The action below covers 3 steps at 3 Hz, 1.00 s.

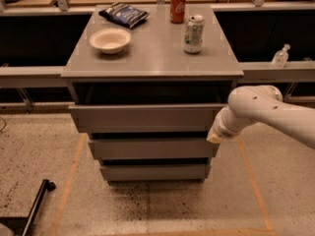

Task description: Close top drawer

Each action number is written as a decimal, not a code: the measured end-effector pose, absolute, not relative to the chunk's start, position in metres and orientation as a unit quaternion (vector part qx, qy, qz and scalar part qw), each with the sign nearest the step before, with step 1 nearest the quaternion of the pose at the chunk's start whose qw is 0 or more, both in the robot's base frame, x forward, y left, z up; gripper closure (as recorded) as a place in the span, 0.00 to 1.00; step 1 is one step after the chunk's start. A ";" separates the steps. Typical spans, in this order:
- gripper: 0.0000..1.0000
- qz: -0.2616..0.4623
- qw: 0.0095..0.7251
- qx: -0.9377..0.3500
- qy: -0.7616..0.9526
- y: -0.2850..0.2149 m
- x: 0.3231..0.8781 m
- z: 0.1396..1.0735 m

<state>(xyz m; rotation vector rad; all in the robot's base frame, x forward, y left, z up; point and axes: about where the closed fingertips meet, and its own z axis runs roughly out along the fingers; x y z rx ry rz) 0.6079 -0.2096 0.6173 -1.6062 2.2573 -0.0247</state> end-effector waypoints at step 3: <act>0.36 -0.018 0.203 -0.554 0.807 -0.207 0.617 0.617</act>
Offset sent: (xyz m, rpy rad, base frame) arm -0.0003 0.0006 -0.0015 0.0002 0.0027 0.0012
